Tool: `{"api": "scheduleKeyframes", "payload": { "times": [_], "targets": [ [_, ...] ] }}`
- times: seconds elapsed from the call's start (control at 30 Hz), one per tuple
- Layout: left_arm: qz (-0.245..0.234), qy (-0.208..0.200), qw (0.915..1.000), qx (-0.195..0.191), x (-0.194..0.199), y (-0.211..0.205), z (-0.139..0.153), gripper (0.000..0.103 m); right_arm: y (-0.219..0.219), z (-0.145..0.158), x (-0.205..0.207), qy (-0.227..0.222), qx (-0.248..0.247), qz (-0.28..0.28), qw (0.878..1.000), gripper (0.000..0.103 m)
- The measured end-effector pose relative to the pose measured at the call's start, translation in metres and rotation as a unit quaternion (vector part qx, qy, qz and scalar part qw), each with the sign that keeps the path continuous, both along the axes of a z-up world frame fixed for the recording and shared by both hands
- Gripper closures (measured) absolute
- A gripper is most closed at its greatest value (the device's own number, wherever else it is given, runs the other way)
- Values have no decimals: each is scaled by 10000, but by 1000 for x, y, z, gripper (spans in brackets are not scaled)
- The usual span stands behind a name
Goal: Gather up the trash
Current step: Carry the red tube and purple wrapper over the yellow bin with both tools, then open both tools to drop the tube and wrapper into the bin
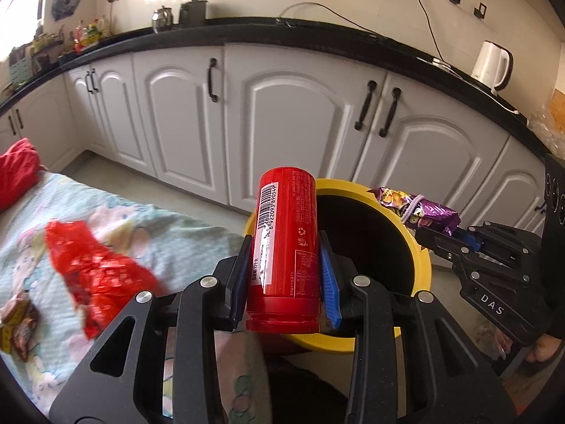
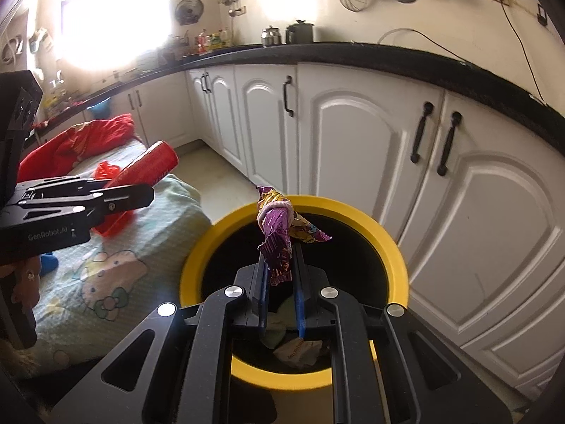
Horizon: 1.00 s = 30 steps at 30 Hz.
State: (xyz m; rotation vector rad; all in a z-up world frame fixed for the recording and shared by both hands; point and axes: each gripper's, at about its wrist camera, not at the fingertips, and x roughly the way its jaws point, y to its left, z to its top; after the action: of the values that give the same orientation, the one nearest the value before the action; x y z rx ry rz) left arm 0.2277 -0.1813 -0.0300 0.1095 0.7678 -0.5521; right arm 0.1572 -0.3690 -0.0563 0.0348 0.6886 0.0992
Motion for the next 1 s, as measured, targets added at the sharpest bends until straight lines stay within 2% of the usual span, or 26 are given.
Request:
{"api": "scheduleKeyframes", "payload": {
  "times": [0.37,1.0],
  "targets": [
    [-271,269,9992,119,10,-36,-29,76,-24,-23,7,280,130,-238,9992,91],
    [-335,614,9974,200,23,-55,-63,75,-35,-53,16,683,162,-372,9968,91]
  ]
}}
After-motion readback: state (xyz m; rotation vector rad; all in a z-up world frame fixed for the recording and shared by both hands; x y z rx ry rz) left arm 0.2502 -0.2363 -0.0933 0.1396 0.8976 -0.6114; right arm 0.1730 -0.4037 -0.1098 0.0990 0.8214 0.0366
